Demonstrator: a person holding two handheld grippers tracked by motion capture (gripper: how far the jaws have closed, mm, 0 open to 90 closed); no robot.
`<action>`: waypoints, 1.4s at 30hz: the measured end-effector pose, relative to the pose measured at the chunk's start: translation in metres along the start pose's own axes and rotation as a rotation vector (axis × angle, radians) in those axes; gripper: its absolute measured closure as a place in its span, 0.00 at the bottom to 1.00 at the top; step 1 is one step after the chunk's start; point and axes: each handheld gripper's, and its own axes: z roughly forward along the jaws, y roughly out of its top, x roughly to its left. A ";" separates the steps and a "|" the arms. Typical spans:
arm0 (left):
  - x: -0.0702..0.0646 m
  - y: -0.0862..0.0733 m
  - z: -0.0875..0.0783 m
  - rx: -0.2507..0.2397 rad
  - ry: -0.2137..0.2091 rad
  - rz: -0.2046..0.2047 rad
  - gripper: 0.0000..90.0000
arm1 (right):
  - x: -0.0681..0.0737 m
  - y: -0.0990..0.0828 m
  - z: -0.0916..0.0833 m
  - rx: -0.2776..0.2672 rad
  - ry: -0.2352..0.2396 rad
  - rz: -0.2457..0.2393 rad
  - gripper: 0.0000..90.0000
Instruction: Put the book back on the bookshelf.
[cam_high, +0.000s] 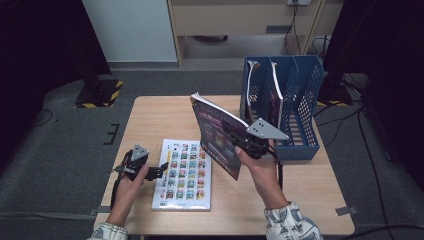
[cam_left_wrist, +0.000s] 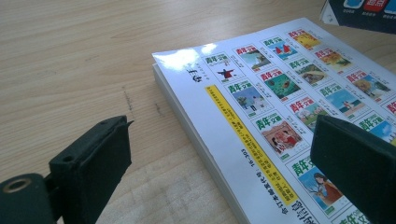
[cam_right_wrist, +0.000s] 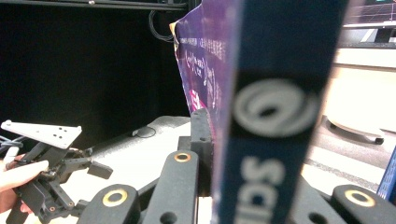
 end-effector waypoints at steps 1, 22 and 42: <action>0.000 0.000 0.000 -0.001 0.002 -0.002 0.05 | 0.000 0.000 0.000 0.001 0.001 0.003 0.93; 0.000 0.000 0.000 0.003 0.006 -0.002 0.05 | -0.005 -0.001 -0.017 0.006 -0.008 0.001 0.93; 0.000 0.000 -0.001 -0.002 0.011 -0.004 0.05 | -0.009 -0.006 -0.032 0.023 -0.016 0.005 0.93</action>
